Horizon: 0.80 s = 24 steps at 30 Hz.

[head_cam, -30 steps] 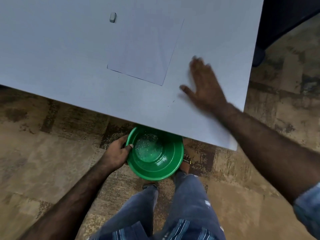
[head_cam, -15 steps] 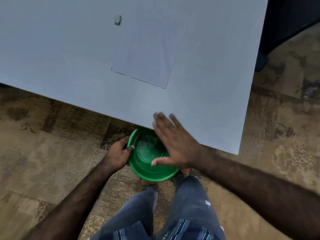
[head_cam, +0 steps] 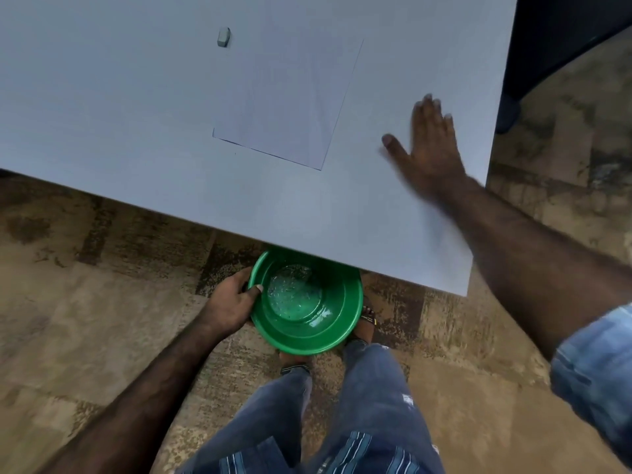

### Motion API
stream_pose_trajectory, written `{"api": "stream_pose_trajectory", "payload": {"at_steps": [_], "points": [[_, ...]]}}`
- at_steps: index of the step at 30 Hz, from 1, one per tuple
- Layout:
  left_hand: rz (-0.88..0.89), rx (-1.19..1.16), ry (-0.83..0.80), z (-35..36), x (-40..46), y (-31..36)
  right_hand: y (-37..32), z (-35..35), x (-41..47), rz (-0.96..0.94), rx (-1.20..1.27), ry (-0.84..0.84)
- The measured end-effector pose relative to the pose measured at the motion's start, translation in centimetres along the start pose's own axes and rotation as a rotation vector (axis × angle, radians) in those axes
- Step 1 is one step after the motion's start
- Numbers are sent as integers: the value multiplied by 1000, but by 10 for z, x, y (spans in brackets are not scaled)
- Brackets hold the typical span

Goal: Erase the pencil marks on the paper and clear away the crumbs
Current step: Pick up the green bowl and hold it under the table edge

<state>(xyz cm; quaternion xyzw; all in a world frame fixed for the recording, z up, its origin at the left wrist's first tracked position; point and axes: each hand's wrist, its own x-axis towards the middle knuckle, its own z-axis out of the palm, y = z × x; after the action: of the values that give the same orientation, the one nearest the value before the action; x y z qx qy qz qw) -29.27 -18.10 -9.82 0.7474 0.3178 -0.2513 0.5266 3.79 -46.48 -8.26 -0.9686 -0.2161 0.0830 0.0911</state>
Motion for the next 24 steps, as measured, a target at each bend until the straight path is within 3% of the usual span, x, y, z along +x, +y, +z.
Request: {"api": "stream_pose_trajectory", "payload": {"at_steps": [2,6,11,15,18,21,24], "points": [[-1,-4,1,-1,2,-1,-5,1,7,-3,-39,-10],[-4,2,12,-2,5,-3,-42,12,-20,-259,-115,-23],[-2,6,4,-4,5,-1,-107,23,-105,-529,-164,-191],[37,22,-1,-8,8,0,-139,31,-172,-750,-126,-331],[49,24,-10,-9,9,0,-139,32,-188,-932,-48,-316],[30,16,-8,-9,8,-1,-112,24,-148,-793,142,-156],[29,18,-11,-8,9,-3,-61,13,-70,-408,49,130]]}}
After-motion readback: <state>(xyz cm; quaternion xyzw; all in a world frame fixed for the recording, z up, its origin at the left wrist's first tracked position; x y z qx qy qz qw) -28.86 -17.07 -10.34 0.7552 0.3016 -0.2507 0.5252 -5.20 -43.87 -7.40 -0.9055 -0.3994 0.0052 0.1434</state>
